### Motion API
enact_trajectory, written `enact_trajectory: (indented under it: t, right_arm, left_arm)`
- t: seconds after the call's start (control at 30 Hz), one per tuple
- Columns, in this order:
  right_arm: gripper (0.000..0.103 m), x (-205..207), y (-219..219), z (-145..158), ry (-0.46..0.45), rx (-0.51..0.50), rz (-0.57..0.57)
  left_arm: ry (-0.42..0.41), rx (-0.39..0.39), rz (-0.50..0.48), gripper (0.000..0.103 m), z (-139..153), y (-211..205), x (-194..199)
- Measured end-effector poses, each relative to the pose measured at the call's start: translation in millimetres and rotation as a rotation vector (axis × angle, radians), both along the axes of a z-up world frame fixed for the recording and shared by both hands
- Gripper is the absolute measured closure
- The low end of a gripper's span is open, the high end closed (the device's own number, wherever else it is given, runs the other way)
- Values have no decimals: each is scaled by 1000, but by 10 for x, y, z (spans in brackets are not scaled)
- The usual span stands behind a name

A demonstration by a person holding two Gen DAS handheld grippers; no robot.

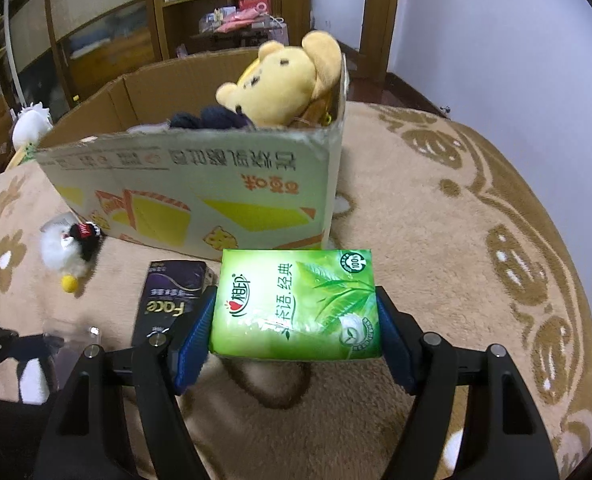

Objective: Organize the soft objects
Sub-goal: 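Grasp the clear bag with the left tool while the right tool grasps the green tissue pack, then carry the clear bag with the left tool over the box while the right tool carries the green pack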

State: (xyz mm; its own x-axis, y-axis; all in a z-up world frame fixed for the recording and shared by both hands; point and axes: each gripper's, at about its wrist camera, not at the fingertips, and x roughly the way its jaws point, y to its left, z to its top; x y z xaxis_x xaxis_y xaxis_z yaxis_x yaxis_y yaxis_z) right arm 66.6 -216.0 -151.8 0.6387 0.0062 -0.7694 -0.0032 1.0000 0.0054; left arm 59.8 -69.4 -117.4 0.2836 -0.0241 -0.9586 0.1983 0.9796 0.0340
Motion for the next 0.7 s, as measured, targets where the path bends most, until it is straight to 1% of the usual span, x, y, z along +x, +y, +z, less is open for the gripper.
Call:
enact_trajectory:
  t: [0.07,0.1,0.17,0.27,0.47,0.6,0.7]
  right_arm:
    - [25,-61,26,71,-15,-21,0]
    - [25,-95,47,111,-24,-32,0]
    - [25,-143,80,184,-38,-30,3]
    - [25,-214,101,305,-68,-28,-1]
    - [25,-357,139,604,-162,-23,-2]
    - [25,-376,119,787,-223,-16,3]
    - [25,-389,130,923,-265,-8,7]
  left_arm:
    - [-37,13,8,48,82,29,3]
    - [-59,6,19,48,140,64,4]
    - [-92,-5,28,48,229,109,0]
    - [-167,-8,35,48,384,153,-14]
    - [-357,-2,14,48,755,139,-157]
    - [-451,-47,22,48,956,228,-197]
    - [-527,-72,9,48,1138,262,-193]
